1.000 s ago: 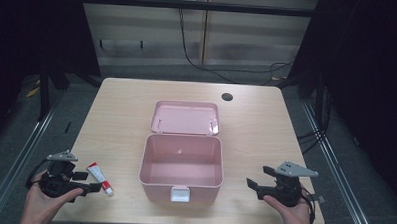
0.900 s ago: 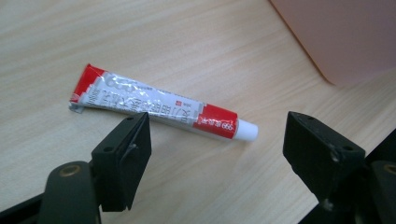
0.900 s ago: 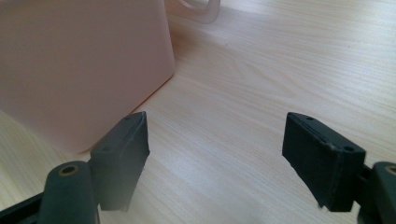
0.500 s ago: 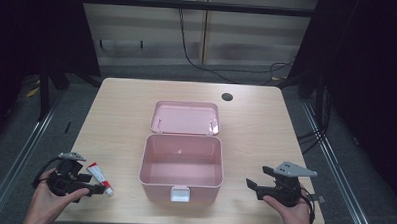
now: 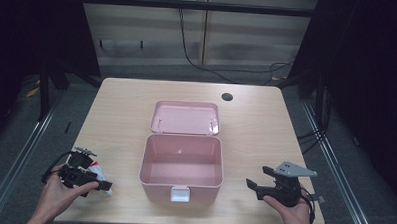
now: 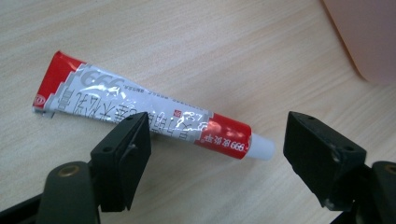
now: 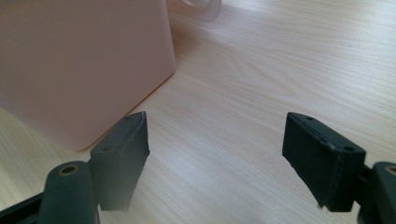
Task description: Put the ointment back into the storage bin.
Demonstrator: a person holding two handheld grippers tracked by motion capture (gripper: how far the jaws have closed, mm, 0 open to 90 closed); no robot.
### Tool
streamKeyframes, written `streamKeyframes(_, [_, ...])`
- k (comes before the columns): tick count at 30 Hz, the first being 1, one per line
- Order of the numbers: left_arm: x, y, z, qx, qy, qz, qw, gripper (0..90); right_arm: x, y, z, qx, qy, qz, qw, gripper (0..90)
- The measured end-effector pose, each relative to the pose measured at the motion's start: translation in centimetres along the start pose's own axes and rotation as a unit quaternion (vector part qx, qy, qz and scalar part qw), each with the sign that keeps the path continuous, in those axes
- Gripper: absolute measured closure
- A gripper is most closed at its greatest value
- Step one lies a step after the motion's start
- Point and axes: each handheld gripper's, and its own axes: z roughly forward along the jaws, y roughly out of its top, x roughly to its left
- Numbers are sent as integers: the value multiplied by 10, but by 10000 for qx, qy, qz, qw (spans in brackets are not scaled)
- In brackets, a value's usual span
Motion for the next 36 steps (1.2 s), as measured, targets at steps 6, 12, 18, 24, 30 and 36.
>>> streamKeyframes(6, [8,6,2,72,-66,-69,9999,280,0,0,1,12,17,7,10000,226])
streamKeyframes(12, [5,10,3,191,88,2,9998,308,0,0,2,36,25,-14,10000,226])
streamKeyframes(18, [0,22,12,455,113,193,9987,401,0,0,3,56,39,5,10000,226])
streamKeyframes(24, [-9,31,17,634,170,489,9966,499,0,0,3,76,49,-2,10000,226])
streamKeyframes(30, [-10,35,20,676,77,587,9960,572,0,0,3,75,63,-9,10000,226])
streamKeyframes(36, [-13,46,22,737,98,688,9949,614,1,0,4,98,64,4,9999,226])
